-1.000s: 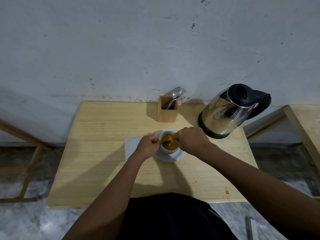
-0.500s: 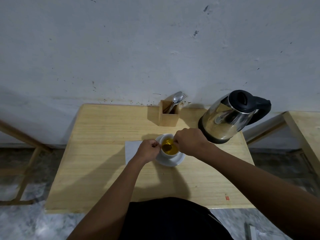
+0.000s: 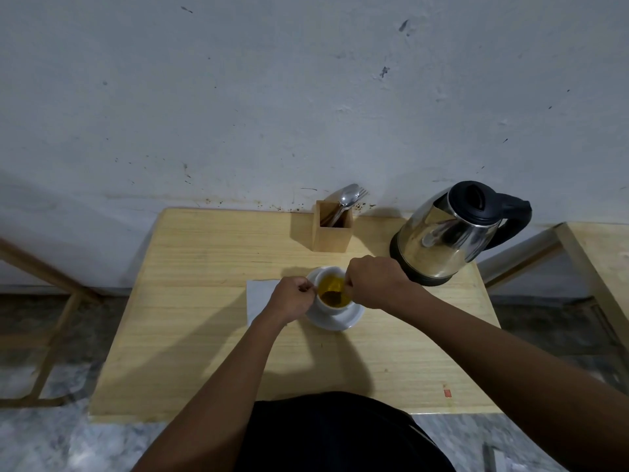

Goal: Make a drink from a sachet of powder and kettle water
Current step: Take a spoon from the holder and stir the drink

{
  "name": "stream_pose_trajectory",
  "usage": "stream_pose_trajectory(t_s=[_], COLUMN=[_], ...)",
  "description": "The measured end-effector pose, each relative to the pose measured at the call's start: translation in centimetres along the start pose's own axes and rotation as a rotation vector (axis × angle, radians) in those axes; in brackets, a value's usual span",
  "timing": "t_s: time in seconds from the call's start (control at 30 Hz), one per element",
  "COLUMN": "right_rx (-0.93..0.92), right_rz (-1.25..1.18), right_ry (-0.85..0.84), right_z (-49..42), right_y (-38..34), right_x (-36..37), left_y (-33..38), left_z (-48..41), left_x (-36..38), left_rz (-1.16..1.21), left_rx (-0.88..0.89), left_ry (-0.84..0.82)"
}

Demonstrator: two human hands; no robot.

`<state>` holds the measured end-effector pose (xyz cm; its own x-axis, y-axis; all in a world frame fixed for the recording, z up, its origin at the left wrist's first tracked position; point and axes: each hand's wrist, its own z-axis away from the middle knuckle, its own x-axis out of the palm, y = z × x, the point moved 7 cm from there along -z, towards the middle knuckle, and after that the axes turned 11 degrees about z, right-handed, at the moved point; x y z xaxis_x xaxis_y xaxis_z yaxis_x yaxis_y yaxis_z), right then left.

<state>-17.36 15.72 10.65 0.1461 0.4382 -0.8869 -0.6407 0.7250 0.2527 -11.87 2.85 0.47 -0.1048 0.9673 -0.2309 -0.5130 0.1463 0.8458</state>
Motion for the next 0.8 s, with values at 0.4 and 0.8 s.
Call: stream_pose_trajectory(t_s=[0.4, 0.8], right_rx=[-0.009, 0.065], right_rz=[0.101, 0.068], right_ry=[0.003, 0.041], right_z=[-0.1, 1.0], right_y=[0.4, 1.0], right_x=[-0.5, 0.3], left_y=[0.0, 0.1], left_z=[-0.1, -0.3], left_x=[0.0, -0.2], left_rz=[0.000, 0.001], left_rx=[0.002, 0.020], left_ry=[-0.004, -0.005])
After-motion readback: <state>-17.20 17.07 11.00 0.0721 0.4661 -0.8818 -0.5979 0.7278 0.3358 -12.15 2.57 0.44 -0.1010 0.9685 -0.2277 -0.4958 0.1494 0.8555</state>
